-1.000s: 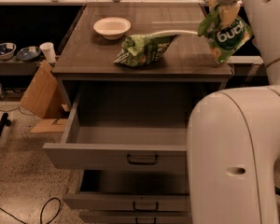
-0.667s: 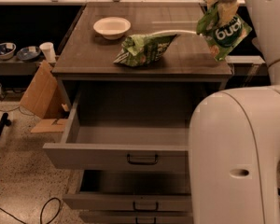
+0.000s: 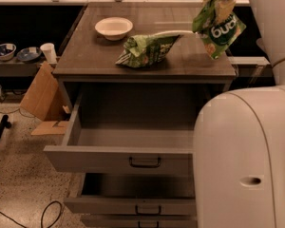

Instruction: Pick green rice chip bag from top drawer and place on counter

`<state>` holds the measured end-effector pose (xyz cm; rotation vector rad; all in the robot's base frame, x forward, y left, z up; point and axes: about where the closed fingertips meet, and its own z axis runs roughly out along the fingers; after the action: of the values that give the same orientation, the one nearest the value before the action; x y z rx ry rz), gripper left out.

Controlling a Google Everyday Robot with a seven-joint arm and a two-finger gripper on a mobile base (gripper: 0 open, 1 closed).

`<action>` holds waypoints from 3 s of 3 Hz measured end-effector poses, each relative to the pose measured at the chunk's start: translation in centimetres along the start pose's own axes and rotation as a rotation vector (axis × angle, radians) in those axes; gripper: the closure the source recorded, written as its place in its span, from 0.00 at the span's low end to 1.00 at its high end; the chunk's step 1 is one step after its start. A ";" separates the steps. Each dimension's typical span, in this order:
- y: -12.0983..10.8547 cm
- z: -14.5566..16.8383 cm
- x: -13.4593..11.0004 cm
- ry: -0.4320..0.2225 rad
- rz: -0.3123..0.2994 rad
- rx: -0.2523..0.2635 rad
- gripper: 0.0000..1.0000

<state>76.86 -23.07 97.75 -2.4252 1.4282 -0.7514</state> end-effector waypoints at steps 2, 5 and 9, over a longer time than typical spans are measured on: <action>-2.4 -0.5 -4.3 -0.059 0.006 0.064 1.00; -3.2 2.0 -5.9 -0.035 0.054 0.022 1.00; -1.8 1.8 -2.4 -0.009 0.143 -0.005 0.50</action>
Offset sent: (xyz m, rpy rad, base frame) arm -0.0286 0.0836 -0.0058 0.1088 -0.0466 0.0595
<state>78.20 -20.24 96.31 -2.2975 1.5812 -0.7039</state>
